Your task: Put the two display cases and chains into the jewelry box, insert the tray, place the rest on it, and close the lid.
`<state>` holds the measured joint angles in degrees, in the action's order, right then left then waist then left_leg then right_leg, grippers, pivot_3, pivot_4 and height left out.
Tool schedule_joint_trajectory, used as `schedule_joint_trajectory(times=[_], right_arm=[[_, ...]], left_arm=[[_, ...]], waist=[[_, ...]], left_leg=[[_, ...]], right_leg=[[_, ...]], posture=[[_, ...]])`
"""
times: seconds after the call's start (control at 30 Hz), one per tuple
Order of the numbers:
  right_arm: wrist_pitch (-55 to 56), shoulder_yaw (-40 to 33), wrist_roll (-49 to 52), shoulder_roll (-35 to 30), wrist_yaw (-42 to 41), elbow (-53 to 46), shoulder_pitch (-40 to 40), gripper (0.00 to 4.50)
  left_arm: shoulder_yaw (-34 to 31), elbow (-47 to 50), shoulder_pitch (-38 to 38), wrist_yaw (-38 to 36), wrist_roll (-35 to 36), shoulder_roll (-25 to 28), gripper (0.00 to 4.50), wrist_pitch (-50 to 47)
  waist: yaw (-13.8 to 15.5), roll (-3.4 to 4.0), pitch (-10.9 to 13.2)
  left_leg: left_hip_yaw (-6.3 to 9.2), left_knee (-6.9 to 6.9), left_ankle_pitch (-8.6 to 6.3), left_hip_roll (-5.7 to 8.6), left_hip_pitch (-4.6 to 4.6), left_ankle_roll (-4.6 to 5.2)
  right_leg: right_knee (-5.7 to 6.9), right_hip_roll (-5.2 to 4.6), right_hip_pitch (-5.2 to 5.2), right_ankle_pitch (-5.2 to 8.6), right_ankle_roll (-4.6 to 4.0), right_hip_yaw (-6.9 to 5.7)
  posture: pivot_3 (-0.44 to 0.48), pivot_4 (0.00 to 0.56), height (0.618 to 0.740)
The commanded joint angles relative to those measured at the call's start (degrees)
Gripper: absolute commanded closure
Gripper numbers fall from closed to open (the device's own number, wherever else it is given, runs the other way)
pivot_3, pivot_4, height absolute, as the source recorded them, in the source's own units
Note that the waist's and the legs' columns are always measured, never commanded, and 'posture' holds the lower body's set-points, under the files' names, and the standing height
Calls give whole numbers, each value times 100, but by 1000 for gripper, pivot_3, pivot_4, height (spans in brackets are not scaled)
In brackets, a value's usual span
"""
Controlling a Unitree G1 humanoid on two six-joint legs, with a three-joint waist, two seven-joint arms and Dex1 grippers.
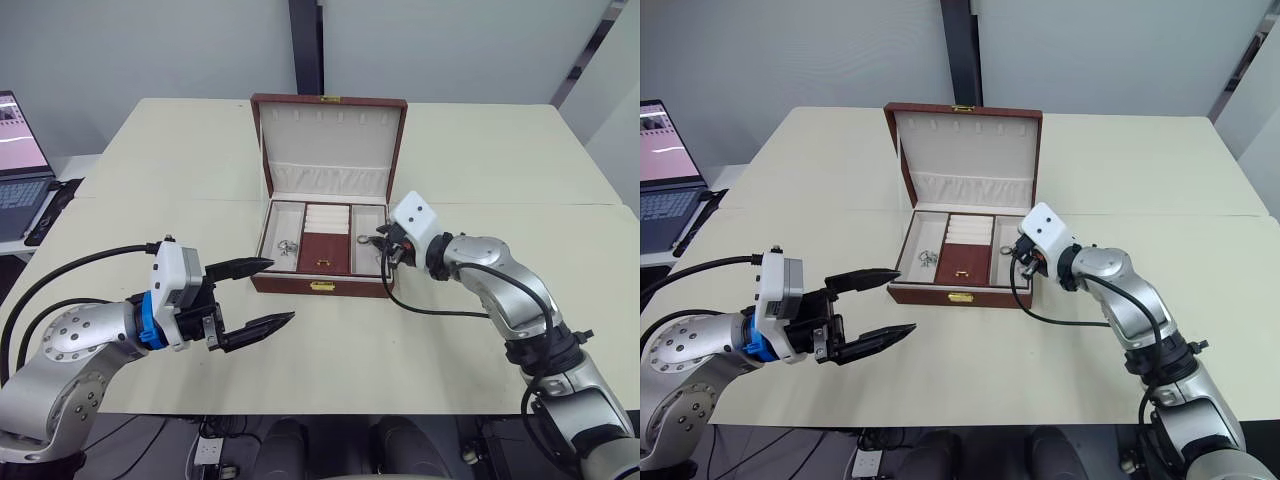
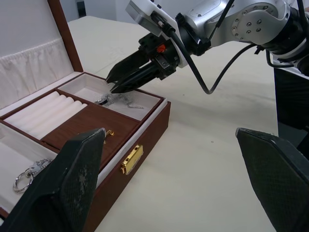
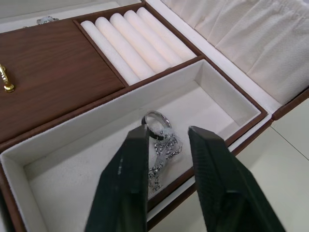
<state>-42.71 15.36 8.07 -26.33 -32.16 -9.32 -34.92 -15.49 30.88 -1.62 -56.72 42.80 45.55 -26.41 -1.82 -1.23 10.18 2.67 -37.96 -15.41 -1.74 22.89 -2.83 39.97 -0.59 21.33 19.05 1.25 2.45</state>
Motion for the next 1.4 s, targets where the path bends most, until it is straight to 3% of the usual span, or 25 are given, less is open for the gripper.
schedule_joint_trajectory(times=[0.03, 0.27, 0.43, 0.63, 0.8, 1.07, 1.33, 1.4], right_arm=[[-46, -435, 157, -70, -40, -468, -46, 2134], [57, -965, 444, -596, -454, -1022, 248, 24], [843, -1604, 840, -1417, -1398, -1268, 952, 24], [1750, -2300, 838, -2031, -1797, -764, 1549, 24], [2677, -2690, 585, -2483, -2112, 129, 1902, 24], [3189, -2841, 468, -2664, -2109, 904, 2016, 24], [3263, -2786, 454, -2713, -2196, 863, 2353, 24], [3238, -2720, 423, -2680, -2155, 829, 2364, 402]], left_arm=[[-248, 108, 171, 205, 340, -4, 0, -170], [-382, 17, 289, 392, 456, 69, 0, -339], [-1072, -527, 397, 853, 653, 146, 0, -656], [-1646, -1611, 287, 1050, 69, 347, 0, -499], [-1776, -2545, -197, 1246, -919, 300, 0, 135], [-1921, -2803, -711, 1364, -1296, 38, 0, 530], [-1748, -2784, -462, 1408, -1300, 7, 0, 459], [-1660, -2767, -406, 1353, -1294, -19, 389, 425]], waist=[[3, 0, 0], [6, 0, 0], [13, 0, 1], [-6, 1, 2], [-5, 0, 2], [3, -1, 2], [10, -1, 2], [9, -1, 2]], left_leg=[[1, 0, 0, 0, 1, 0], [1, 0, 0, 1, 1, 0], [5, 0, 0, -1, 2, 1], [-7, 1, -1, 2, -6, 1], [-11, 3, -1, 1, -7, 1], [-21, 2, -1, 2, -6, 1], [-19, 1, 0, 5, -6, 0], [-19, 0, 0, 5, -7, 0]], right_leg=[[0, 0, 0, 0, 0, -1], [-1, -1, -1, 0, 0, -1], [-2, -1, -2, 0, 0, -4], [-1, -1, -3, 0, 0, -4], [-3, -1, -1, 0, 0, -3], [-3, -34, -3, 0, 0, 2], [-3, -38, -7, 0, 1, 2], [-2, -38, -8, 0, 1, 0]], posture=[[0, 150, 740], [0, 150, 740], [0, 150, 740], [0, 150, 740], [0, 150, 740], [0, 150, 740], [0, 150, 740], [0, 150, 740]])
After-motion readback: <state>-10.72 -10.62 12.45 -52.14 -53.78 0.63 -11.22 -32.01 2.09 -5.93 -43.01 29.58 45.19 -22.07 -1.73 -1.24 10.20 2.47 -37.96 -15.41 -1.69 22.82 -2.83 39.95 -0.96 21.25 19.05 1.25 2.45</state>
